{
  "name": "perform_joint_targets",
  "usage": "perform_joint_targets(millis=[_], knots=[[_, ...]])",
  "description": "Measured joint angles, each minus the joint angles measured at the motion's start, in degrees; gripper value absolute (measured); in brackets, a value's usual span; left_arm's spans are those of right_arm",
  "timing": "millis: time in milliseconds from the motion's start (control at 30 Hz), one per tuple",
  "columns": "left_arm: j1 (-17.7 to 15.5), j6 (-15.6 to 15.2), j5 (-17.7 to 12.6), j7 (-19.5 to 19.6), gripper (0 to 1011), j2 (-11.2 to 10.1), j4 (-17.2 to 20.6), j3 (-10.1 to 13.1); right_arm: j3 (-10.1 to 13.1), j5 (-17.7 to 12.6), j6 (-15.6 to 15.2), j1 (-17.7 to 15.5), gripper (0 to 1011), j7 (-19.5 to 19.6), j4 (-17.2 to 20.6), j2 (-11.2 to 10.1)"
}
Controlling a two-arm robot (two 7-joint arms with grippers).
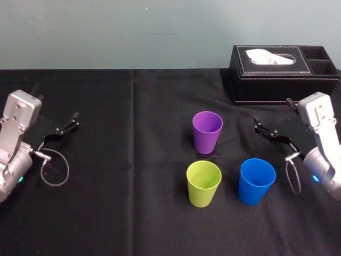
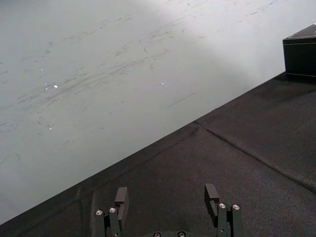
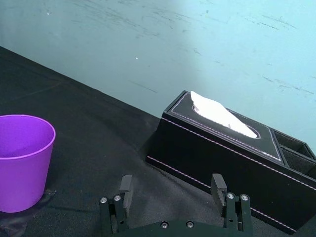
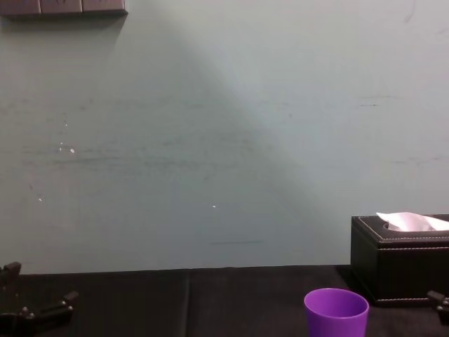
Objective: Stack the three plastic cups sequentially using one hand.
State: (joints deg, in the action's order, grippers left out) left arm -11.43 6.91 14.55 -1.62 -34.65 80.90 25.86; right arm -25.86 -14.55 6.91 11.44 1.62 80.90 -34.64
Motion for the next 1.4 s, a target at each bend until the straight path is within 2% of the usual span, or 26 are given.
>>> perform_joint_targets(millis=[1400], knots=[[0.0,0.0,0.0,0.0,1011,0.0,0.0,0.0,0.0,0.0,0.0,0.0,1000,0.0,0.0,0.0]])
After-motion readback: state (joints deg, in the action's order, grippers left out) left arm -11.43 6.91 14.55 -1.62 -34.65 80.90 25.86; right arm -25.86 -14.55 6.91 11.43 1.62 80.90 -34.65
